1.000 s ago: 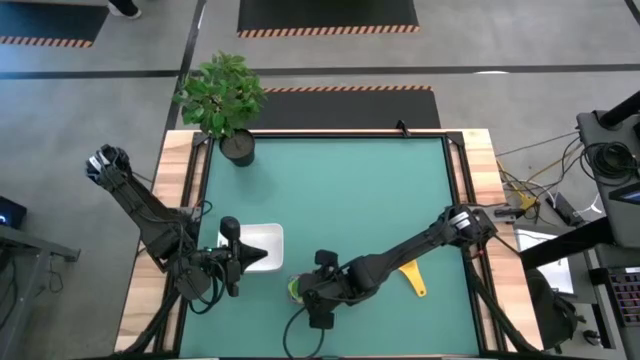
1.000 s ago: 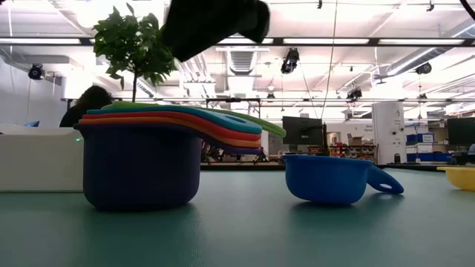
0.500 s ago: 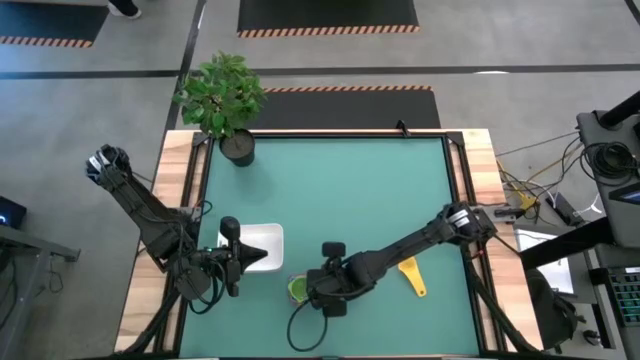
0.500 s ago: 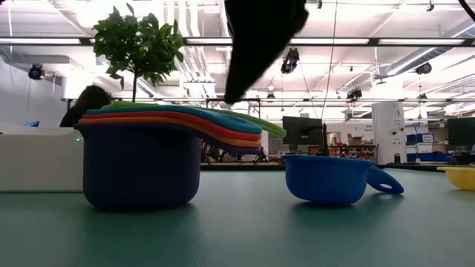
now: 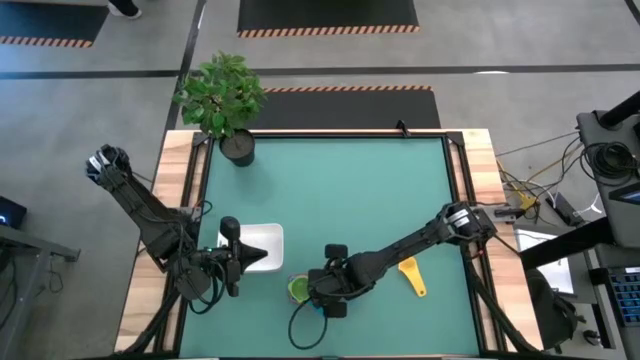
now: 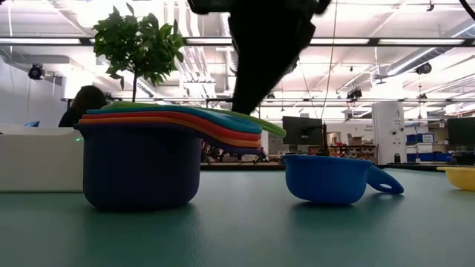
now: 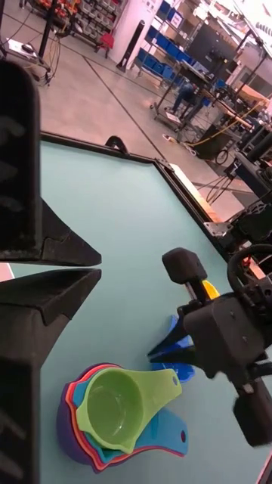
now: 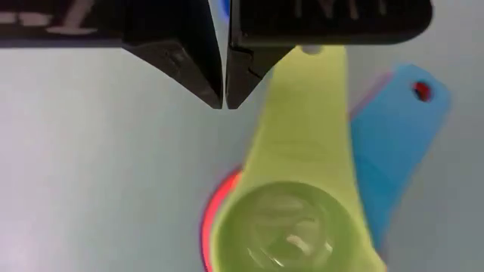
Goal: Nest measuring cups in basket
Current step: Stack the green measuring cup in the top of the purple measuring cup
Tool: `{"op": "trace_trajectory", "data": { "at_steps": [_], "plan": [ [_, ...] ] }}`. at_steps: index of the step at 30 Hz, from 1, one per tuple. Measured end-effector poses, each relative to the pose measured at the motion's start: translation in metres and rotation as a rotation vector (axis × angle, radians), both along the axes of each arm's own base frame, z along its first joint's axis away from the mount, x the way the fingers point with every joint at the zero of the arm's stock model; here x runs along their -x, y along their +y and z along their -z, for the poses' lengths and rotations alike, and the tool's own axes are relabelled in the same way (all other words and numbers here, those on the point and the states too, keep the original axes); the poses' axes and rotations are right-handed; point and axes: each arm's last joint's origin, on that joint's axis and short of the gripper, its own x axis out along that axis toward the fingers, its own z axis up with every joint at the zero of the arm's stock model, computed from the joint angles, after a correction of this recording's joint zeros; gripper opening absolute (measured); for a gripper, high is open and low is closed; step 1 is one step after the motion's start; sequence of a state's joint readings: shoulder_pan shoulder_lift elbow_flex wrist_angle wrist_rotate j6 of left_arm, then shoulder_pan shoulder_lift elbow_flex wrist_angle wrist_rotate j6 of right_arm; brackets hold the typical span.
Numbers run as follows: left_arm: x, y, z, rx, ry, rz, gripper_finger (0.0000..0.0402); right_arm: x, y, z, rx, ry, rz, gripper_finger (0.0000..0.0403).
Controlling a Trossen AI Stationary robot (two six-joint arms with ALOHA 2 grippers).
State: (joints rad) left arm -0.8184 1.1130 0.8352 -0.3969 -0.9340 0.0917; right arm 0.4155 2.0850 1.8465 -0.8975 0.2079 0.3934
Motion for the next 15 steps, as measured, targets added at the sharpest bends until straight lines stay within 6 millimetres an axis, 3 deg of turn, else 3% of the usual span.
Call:
{"op": "trace_trajectory", "data": {
  "at_steps": [6, 15],
  "plan": [
    [0.0, 0.0, 0.0, 0.0, 0.0, 0.0, 0.0, -0.0005, 0.0103, -0.0002, -0.065, -0.029, -0.035, 0.0009],
    [0.0, 0.0, 0.0, 0.0, 0.0, 0.0, 0.0, 0.003, 0.0091, -0.0001, -0.052, 0.006, -0.027, 0.0009]
  ]
}}
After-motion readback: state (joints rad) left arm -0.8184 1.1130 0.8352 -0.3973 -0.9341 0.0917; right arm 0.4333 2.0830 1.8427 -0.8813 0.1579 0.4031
